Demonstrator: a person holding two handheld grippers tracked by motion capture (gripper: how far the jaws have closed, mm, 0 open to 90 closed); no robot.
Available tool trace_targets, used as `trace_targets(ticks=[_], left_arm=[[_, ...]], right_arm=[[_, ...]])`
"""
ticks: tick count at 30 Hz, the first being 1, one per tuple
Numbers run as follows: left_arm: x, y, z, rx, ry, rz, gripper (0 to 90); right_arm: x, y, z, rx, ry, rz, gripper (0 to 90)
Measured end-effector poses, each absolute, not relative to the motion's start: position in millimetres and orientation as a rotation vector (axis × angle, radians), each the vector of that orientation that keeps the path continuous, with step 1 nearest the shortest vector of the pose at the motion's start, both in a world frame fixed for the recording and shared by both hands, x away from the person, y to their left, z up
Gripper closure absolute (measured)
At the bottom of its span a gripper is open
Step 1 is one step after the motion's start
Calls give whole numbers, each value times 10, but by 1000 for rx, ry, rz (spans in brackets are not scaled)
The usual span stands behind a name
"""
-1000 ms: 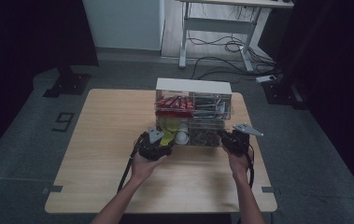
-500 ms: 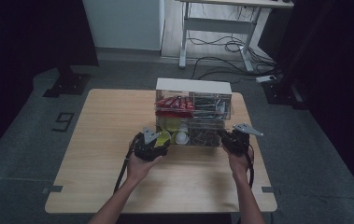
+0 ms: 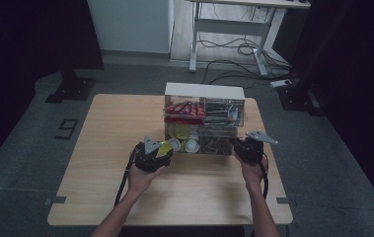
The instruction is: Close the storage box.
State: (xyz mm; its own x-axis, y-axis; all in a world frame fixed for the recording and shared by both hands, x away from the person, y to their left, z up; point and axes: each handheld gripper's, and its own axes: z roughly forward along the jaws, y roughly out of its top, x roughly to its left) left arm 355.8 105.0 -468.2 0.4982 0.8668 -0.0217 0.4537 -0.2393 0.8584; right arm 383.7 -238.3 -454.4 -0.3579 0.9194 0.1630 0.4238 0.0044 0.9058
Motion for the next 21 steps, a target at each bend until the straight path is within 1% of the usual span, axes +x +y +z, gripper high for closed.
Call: trace_targets(ticks=[12, 21], left_arm=[[3460, 1315, -4754, 1861, 1138, 604, 388], [3379, 1550, -4892, 1884, 1189, 600, 387]], right_arm=[[3833, -2380, -4554, 1386, 1800, 1332, 876], [3831, -2375, -4574, 1388, 1801, 1328, 876]])
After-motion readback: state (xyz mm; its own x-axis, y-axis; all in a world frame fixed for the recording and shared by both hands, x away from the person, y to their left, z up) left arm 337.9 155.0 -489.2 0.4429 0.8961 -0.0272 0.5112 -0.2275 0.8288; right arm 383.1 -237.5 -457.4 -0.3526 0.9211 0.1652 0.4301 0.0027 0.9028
